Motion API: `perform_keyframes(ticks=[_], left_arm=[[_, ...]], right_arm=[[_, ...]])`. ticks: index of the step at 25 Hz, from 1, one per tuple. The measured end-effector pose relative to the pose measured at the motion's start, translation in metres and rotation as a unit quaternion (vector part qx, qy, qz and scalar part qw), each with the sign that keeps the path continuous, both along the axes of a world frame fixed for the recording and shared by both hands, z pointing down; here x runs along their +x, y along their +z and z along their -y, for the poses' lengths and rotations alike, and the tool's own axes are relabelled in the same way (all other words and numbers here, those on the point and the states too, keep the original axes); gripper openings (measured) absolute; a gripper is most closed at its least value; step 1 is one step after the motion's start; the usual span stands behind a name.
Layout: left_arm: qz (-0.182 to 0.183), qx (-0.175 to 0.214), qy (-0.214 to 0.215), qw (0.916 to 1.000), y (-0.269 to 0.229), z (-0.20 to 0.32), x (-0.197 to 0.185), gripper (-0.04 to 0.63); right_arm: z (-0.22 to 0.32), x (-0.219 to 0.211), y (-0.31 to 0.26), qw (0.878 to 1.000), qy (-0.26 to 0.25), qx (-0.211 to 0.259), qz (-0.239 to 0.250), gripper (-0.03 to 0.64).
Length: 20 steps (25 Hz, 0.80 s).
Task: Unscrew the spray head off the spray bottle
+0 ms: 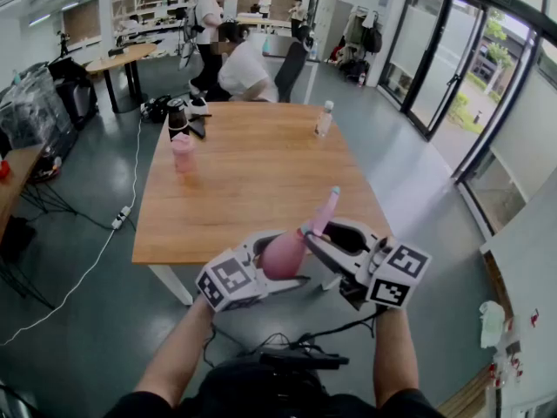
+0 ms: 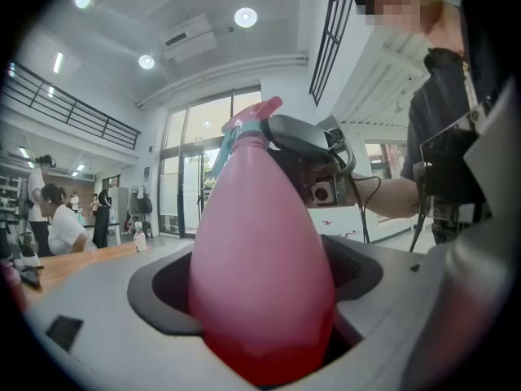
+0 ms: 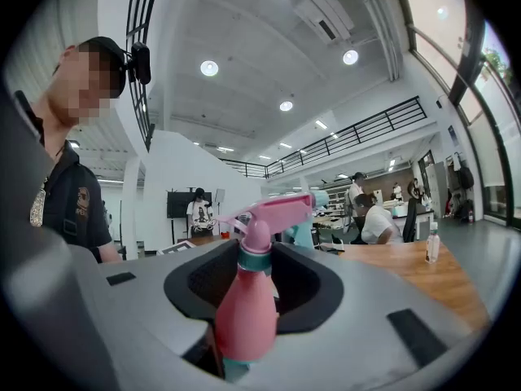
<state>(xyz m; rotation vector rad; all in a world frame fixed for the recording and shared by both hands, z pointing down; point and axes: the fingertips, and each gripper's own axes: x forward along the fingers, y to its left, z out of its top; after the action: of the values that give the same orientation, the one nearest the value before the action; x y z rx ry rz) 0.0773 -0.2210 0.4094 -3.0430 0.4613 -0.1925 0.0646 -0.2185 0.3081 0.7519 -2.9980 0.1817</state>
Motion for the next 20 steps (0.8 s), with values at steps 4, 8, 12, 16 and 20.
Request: perform_keyframes(ticks=[4, 8, 12, 16, 20], left_arm=[[0.02, -0.002, -0.019, 0.9996, 0.01, 0.004, -0.003, 0.433], [0.032, -0.007, -0.032, 0.999, 0.019, 0.008, -0.005, 0.433], [0.044, -0.014, -0.04, 0.9981, 0.029, 0.012, -0.009, 0.433], [0.054, -0.016, -0.044, 0.9974, 0.036, 0.012, -0.011, 0.433], [0.067, -0.018, -0.052, 0.9962, 0.043, 0.014, -0.013, 0.433]], right_arm=[[0.001, 0.006, -0.005, 1.0, 0.015, 0.009, 0.008, 0.141], [0.001, 0.011, -0.014, 0.999, 0.031, 0.026, 0.019, 0.141], [0.002, 0.017, -0.025, 0.998, 0.047, 0.043, 0.03, 0.141], [0.0, 0.024, -0.036, 0.996, 0.06, 0.057, 0.038, 0.141], [-0.001, 0.032, -0.043, 0.994, 0.072, 0.07, 0.048, 0.141]])
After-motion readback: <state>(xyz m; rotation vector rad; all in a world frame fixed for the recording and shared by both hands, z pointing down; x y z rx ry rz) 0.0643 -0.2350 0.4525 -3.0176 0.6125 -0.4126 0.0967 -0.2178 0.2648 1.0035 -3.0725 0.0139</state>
